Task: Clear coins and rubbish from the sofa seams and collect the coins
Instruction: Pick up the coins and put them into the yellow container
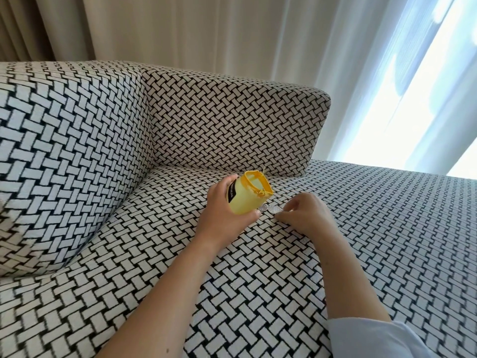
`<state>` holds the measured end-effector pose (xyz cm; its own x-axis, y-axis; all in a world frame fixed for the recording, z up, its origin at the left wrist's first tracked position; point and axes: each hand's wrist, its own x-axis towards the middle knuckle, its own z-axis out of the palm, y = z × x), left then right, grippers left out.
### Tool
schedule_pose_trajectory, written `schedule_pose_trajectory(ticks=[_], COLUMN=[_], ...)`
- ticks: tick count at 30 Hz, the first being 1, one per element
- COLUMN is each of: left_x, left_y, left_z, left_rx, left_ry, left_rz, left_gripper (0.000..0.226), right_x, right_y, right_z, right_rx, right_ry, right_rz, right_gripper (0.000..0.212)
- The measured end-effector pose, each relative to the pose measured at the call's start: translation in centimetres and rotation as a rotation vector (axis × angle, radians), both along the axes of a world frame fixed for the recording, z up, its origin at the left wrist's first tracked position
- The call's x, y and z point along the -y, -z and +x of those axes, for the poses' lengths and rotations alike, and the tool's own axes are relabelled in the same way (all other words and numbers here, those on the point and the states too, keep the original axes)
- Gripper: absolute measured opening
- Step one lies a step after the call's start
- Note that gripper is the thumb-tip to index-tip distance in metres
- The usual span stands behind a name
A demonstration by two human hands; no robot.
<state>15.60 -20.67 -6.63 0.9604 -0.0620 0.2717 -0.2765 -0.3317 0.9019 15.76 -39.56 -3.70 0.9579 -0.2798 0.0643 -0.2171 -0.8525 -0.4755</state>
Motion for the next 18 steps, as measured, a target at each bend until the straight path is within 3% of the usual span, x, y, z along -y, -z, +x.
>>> schedule_pose_trajectory(ticks=[5,13,15,18], left_x=[0.04,0.05,0.05,0.06], left_y=[0.01,0.04,0.06,0.03], left_z=[0.05,0.11,0.10,0.10], left_rx=[0.011,0.017,0.016,0.016], left_ry=[-0.001,0.000,0.001,-0.001], left_rz=[0.010,0.001,0.000,0.002], left_gripper=[0.084,0.084,0.084,0.084], right_x=[-0.17,-0.07,-0.06,0.17], right_y=[-0.44,-0.45,-0.53,-0.71], right_z=[-0.09,-0.35,-0.34,-0.39], right_rx=[0.006,-0.001,-0.017,-0.081], right_ry=[-0.057,-0.153,-0.111,-0.038], right_rz=[0.107,0.283,0.212,-0.010], right_gripper=[0.015,0.060,0.056,0.033])
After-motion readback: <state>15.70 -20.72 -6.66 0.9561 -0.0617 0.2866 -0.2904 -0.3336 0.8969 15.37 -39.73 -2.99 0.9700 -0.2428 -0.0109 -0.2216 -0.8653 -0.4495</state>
